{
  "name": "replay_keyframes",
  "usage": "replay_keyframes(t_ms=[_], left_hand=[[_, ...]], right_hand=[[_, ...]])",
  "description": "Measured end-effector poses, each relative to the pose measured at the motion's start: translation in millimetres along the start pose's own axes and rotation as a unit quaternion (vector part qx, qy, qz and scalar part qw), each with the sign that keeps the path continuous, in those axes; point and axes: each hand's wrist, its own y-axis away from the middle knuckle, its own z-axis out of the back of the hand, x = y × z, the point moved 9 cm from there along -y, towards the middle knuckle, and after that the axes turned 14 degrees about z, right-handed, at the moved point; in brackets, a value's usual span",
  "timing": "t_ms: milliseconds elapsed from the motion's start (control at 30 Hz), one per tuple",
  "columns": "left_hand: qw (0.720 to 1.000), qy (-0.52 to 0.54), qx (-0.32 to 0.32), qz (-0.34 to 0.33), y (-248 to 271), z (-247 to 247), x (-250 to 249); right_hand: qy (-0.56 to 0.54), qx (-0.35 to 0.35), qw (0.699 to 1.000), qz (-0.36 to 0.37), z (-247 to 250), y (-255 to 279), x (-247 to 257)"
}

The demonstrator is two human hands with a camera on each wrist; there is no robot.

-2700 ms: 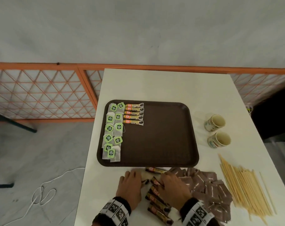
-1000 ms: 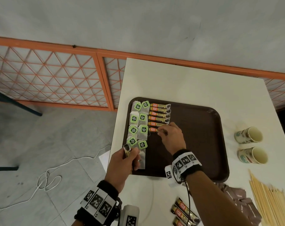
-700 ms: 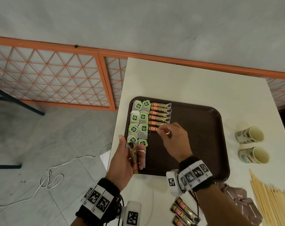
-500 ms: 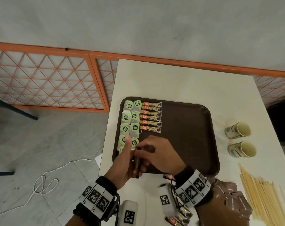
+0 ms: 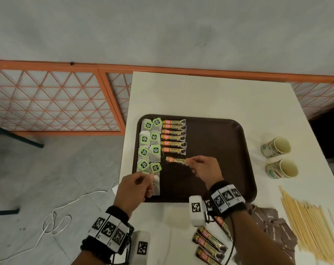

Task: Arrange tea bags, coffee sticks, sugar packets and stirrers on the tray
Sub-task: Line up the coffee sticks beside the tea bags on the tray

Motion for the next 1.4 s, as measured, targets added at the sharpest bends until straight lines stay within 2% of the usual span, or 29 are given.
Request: replay_keyframes(t_ms=[167,233,300,367,433,633,767,900,967,1067,1133,1167,1233,1300,1400], left_hand=[[0.999,-0.012,0.028,0.018,-1,9,11],[0.999,-0.004,0.042,0.026,-2,12,12],[0.999,-0.005,0.041,0.022,-2,15,11],[0.999,-0.018,0.039,0.013,-1,14,9],[0.998,-0.037,0.046,0.002,1,11,8],[0.995,-0.083,0.054,-0.019,7,4,9],[0.992,-0.114,0.056,-0.023,9,-3,10],[0.987,-0.145,0.058,-0.041,12,-9,9],[0.976,-0.195,0.059,-0.074,17,-22,10],[0.940,-0.300,0.085,-0.142,39,-68,16],[0.902,-0.375,0.103,-0.185,59,-112,25],[0.866,-0.439,0.109,-0.213,70,-137,33],[0.772,-0.562,0.123,-0.268,91,-187,52],[0.700,-0.636,0.122,-0.300,104,-220,68],[0.655,-0.683,0.113,-0.304,106,-235,80]], right_hand=[[0.174,-0.020,0.984,0.034,1,-23,-1],[0.233,-0.037,0.968,0.081,1,-20,9],[0.280,-0.011,0.948,0.150,-12,-16,22],[0.308,0.047,0.930,0.195,-35,-14,27],[0.317,0.070,0.922,0.212,-48,-14,27],[0.313,0.041,0.925,0.213,-48,-23,29],[0.317,0.057,0.923,0.213,-49,-24,34],[0.292,0.043,0.928,0.226,-16,-11,55],[0.297,0.048,0.924,0.237,10,12,61],[0.324,0.103,0.926,0.166,51,56,34],[0.370,0.155,0.911,0.098,70,88,-4],[0.403,0.171,0.895,0.083,77,103,-24],[0.468,0.184,0.859,0.092,83,124,-57],[0.476,0.195,0.852,0.096,80,135,-85],[0.469,0.198,0.855,0.098,71,140,-89]])
